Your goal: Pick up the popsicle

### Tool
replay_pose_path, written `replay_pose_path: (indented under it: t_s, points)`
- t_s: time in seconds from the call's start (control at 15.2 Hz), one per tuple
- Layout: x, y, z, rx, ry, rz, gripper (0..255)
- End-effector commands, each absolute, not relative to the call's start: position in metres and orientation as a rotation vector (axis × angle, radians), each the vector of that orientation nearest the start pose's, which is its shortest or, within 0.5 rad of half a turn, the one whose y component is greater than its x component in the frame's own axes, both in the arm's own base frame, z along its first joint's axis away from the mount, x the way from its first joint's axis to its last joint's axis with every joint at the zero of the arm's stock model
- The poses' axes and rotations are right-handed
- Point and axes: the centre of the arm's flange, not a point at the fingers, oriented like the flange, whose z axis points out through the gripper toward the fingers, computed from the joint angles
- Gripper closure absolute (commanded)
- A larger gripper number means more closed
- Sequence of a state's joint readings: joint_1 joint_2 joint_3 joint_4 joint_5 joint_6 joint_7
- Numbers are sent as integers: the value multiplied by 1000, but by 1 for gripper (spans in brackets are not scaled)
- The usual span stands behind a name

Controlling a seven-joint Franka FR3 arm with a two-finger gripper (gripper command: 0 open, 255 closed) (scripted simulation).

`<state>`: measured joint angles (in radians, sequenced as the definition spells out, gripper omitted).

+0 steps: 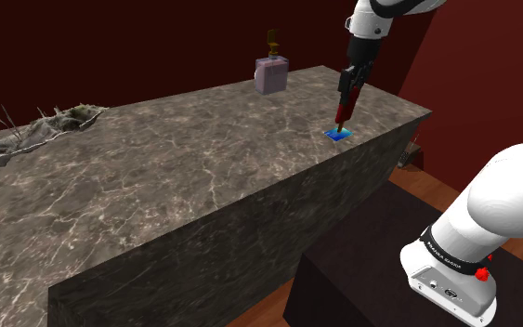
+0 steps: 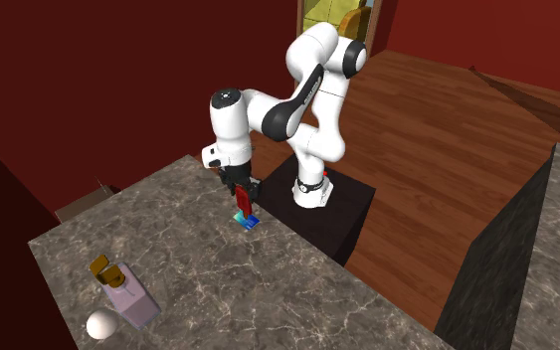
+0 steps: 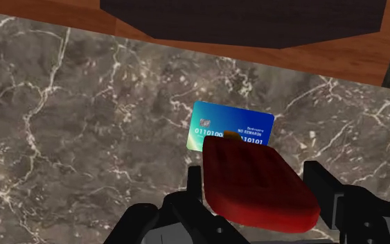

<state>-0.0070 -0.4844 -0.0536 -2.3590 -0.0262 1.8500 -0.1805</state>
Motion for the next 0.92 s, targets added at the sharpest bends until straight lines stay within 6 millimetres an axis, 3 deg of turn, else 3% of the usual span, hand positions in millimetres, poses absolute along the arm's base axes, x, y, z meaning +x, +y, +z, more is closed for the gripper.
replay_pose_path:
  t_s: [0.0, 0.53, 0.86]
  points:
    - [401, -28, 504, -3131, -210, 39, 255]
    - [402, -29, 505, -3131, -210, 39, 255]
    - [402, -29, 531, -3131, -210, 39, 255]
